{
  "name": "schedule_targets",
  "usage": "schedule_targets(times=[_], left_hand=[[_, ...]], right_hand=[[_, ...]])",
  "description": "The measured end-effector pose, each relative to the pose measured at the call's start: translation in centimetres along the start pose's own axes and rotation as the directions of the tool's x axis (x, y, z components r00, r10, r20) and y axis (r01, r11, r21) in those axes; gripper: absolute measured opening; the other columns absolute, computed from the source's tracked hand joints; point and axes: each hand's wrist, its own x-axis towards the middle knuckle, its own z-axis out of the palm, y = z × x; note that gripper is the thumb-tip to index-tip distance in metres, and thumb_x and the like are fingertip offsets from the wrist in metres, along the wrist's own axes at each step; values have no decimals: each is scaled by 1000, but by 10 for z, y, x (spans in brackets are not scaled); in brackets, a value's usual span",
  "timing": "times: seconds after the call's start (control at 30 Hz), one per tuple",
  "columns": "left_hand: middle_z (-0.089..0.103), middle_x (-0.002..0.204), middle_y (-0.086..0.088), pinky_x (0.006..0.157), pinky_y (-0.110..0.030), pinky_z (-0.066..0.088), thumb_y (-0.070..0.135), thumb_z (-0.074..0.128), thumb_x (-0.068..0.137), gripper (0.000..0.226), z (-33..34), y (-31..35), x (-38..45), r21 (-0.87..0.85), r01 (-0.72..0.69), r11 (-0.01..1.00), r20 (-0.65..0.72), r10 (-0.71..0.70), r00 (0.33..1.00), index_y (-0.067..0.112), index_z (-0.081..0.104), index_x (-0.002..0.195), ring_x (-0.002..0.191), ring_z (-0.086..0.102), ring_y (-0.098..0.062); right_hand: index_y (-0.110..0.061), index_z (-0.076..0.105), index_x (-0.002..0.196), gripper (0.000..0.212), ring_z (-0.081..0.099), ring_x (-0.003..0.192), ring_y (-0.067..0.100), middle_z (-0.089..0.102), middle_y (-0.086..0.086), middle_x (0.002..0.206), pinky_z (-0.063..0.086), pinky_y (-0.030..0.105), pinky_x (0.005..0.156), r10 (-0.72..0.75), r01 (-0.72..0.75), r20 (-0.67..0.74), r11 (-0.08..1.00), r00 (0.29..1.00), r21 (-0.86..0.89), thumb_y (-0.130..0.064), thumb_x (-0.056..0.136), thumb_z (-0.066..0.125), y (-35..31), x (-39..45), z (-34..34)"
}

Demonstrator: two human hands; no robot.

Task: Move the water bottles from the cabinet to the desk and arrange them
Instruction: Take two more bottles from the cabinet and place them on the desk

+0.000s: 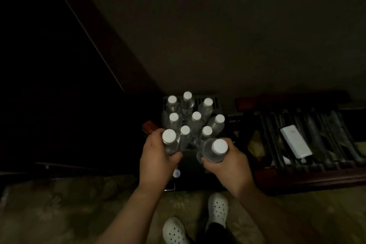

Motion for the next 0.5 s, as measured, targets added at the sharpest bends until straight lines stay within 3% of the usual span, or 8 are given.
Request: schedule_targets(times=[0.1,0.17,0.37,0.5], left_hand=[[58,117,6,82,-26,46,33,86,63,71,-43,45,-6,26,-97,995,56,96,994,28,50,124,107,56,-12],[58,117,6,80,-29,48,34,83,62,71,-73,82,-12,53,-172,984,83,167,982,27,50,124,105,57,-14],[58,112,5,79,-36,52,41,81,63,69,-139,202,-34,99,-394,914,162,376,913,30,47,122,98,58,-17],[59,106,7,80,-39,54,42,82,62,63,-161,280,-59,69,-520,851,235,493,838,32,47,114,95,58,-15]], right_hand=[[-29,56,117,62,64,98,10,67,-9,107,50,16,78,-60,60,-4,998,998,-21,-37,65,89,-42,-20,-53],[-31,55,114,61,60,93,6,64,-13,100,42,6,69,-74,73,-8,997,997,-31,-37,64,89,-71,-37,-93],[-28,55,123,67,57,93,8,58,-13,98,43,19,76,-100,96,-48,993,994,-61,-37,67,89,-131,-93,-212],[-32,56,119,63,60,88,1,60,-18,93,45,15,73,-123,117,-107,991,987,-56,-38,65,89,-144,-133,-289]])
